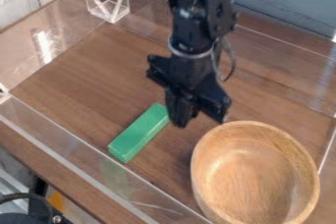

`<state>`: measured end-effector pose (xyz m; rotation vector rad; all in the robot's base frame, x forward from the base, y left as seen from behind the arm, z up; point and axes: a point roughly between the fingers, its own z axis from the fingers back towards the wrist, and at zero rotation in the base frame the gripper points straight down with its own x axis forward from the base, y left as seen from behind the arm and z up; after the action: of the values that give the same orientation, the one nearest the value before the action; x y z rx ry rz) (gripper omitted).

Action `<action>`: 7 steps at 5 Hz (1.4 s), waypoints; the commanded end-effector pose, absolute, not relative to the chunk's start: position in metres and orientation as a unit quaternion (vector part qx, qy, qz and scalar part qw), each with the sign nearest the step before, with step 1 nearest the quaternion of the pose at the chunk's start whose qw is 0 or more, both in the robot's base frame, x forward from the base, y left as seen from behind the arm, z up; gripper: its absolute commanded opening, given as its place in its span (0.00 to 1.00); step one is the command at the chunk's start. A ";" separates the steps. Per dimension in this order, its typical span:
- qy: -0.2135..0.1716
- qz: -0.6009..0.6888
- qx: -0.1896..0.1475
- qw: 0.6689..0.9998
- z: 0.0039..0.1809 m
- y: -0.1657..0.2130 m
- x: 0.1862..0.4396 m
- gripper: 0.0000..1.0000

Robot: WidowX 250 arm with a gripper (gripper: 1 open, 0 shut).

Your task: Put the green block in the brown bowl

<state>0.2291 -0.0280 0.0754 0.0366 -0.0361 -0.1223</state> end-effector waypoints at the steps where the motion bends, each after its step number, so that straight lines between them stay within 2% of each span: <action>1: -0.044 -0.061 0.016 0.997 0.097 -0.021 0.245 0.00; 2: -0.047 -0.056 0.018 0.997 0.104 -0.011 0.254 0.00; 3: -0.054 -0.052 0.026 0.997 0.108 0.002 0.255 1.00; 5: -0.054 -0.051 0.043 0.996 0.095 0.019 0.249 1.00; 7: -0.042 -0.053 0.050 0.996 0.074 0.028 0.242 1.00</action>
<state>0.2379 0.0234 0.0678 0.0937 -0.0537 -0.1179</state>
